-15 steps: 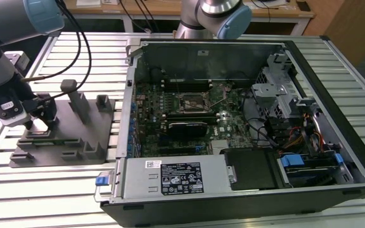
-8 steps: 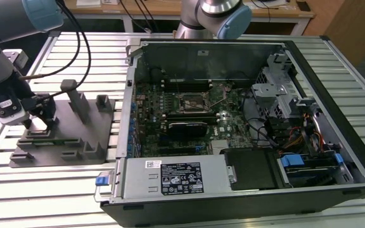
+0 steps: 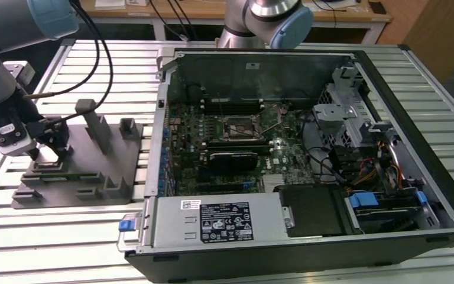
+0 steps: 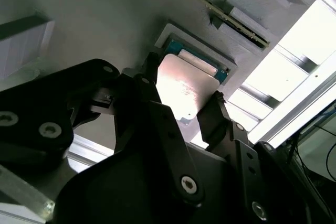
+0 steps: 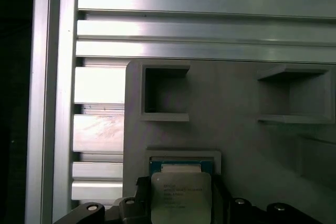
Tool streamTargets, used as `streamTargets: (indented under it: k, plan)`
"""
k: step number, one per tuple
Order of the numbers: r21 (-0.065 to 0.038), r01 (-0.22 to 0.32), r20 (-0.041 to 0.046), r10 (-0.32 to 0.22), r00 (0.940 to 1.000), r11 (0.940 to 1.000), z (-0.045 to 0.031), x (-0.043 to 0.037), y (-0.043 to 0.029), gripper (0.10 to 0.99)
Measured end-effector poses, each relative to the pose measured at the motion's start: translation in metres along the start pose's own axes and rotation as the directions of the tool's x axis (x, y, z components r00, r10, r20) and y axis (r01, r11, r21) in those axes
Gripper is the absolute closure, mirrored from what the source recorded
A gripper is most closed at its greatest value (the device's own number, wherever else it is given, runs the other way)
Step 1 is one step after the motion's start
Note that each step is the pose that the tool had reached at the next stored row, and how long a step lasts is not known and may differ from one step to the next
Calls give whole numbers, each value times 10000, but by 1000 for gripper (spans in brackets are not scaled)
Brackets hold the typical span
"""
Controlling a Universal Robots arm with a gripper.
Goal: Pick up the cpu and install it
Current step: 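Pick up the cpu and move it towards the insertion slot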
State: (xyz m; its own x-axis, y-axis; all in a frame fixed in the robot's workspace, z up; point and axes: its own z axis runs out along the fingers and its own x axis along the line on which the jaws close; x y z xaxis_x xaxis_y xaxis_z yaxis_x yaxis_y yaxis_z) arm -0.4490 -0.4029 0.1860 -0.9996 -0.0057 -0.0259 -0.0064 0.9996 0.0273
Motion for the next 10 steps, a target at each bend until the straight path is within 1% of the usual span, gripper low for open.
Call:
streamTargets:
  k: [9,10]
  plan:
    - [-1,0,2,0,10000,10000,2,0,0,533]
    - [-1,0,2,0,10000,10000,2,0,0,471]
